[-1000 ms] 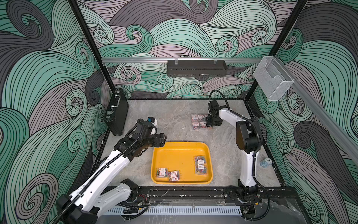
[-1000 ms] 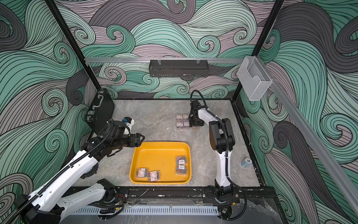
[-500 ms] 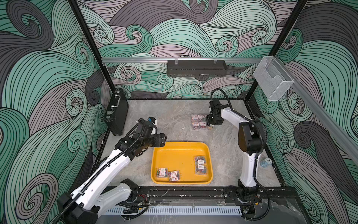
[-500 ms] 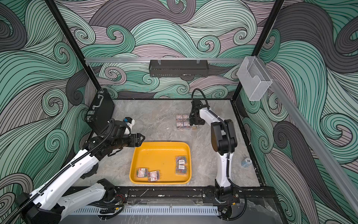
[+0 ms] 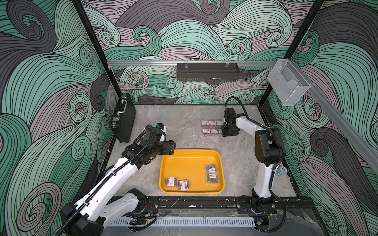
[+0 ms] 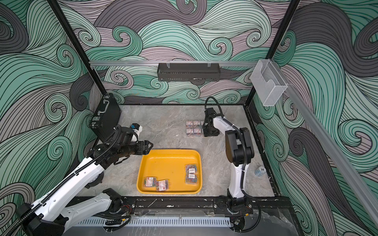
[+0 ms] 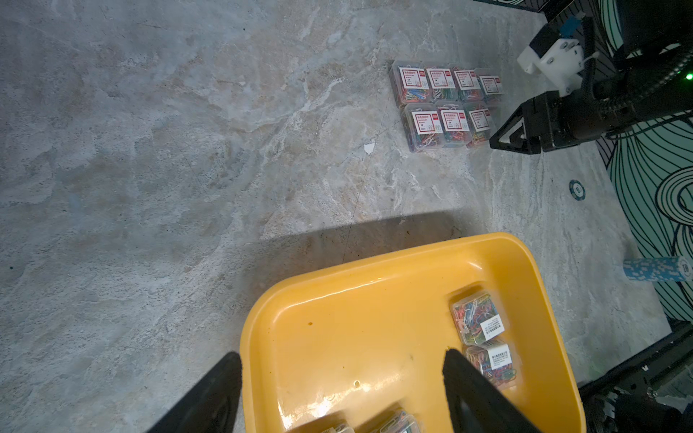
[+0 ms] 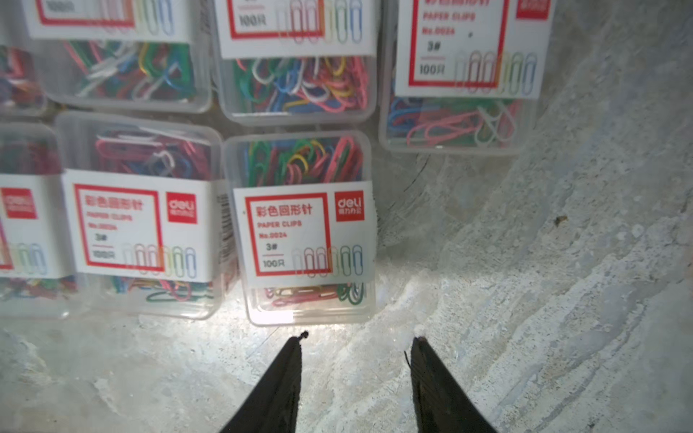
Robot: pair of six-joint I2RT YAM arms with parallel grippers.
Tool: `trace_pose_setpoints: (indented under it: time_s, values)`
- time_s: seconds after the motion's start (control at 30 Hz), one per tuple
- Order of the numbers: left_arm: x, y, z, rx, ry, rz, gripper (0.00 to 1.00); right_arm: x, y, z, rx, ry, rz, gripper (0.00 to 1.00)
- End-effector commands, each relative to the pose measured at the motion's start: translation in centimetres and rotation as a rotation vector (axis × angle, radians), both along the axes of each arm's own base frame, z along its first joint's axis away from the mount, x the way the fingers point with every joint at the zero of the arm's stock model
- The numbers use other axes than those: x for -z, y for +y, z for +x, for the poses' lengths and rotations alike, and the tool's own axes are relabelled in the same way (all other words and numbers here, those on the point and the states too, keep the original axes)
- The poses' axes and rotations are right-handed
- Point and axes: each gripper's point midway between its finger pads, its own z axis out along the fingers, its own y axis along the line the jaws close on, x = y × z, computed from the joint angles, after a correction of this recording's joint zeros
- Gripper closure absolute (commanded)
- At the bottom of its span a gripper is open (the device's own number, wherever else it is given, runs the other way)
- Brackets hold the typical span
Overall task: Take the paper clips out of the storage box
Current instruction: Place the boxed paper clips at the center of the board.
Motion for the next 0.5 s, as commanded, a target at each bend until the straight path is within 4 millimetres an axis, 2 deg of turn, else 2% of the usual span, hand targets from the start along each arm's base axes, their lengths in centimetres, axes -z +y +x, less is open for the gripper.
trace_pose_setpoints:
  time_s: [0.0, 0.47]
  values:
    - [-1.1, -0.1, 0.2, 0.014, -0.016, 0.004, 0.18, -0.2, -0.5, -0.4, -0.006, 0.004, -0.018, 0.52]
    - [-1.0, -0.1, 0.0, 0.015, -0.009, 0.003, 0.18, 0.0, 0.5, 0.9, -0.02, -0.003, 0.027, 0.54]
